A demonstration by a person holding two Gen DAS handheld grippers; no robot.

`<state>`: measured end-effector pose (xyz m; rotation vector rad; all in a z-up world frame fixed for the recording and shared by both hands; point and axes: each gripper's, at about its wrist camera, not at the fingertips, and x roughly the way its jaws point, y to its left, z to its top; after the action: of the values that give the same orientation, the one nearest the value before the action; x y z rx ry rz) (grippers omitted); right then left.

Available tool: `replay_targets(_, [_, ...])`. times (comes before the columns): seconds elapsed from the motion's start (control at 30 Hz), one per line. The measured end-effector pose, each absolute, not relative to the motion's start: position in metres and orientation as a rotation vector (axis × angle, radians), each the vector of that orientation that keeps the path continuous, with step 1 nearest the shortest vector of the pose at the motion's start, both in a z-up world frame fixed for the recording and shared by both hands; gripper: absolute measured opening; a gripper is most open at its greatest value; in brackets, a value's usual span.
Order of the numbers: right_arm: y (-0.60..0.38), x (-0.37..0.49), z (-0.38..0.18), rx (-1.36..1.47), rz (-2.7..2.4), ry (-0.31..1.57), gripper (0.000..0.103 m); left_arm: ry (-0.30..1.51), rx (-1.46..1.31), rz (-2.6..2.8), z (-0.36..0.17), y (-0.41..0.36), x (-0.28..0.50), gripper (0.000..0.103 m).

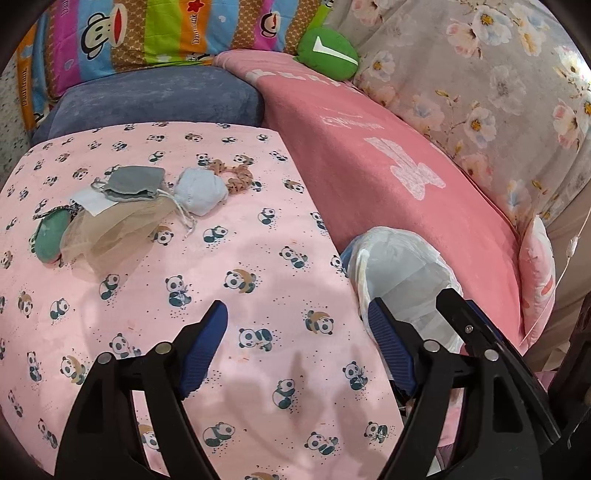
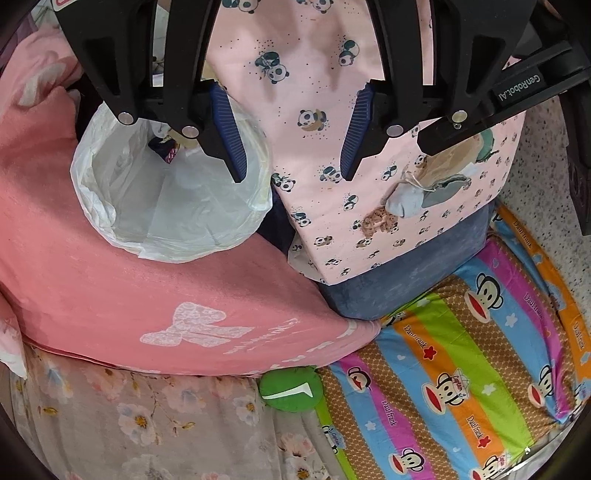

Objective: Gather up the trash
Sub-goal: 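Grasp the beige mesh fabric with the left gripper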

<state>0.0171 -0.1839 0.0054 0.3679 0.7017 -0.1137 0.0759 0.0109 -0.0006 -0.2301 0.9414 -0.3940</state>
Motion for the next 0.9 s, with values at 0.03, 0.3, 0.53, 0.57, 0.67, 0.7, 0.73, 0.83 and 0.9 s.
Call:
replay_targets(0.03, [-0.179,0.018,0.006,0.361,-0.109,0.701,0.055,0.94,-0.238,-0.387,-0.001,0.016,0.076,0.076])
replay_targets(0.3, [-0.143,0.03,0.008,0.323,-0.056,0.72,0.055,0.942,-0.291,-0.317,-0.006,0.061,0.081,0.077])
replay_targets(0.53, [-0.108,0.044,0.006,0.302,0.009,0.751,0.055,0.95,-0.342,-0.234,-0.018,0.109,0.089,0.077])
replay_targets(0.57, [-0.102,0.047,0.005,0.301,0.022,0.757,0.055,0.951,-0.352,-0.221,-0.02,0.117,0.09,0.077])
replay_targets(0.67, [-0.088,0.058,0.002,0.326,0.073,0.78,0.055,0.955,-0.378,-0.181,-0.026,0.14,0.095,0.077])
replay_targets(0.7, [-0.083,0.062,0.0,0.347,0.095,0.791,0.055,0.958,-0.387,-0.169,-0.028,0.147,0.096,0.077])
replay_targets(0.73, [-0.078,0.068,-0.003,0.37,0.119,0.801,0.055,0.96,-0.398,-0.156,-0.03,0.154,0.099,0.077])
replay_targets(0.83, [-0.06,0.084,-0.011,0.402,0.17,0.826,0.055,0.964,-0.429,-0.127,-0.036,0.174,0.106,0.077])
replay_targets(0.9, [-0.047,0.096,-0.016,0.402,0.194,0.839,0.055,0.966,-0.444,-0.111,-0.039,0.185,0.112,0.077])
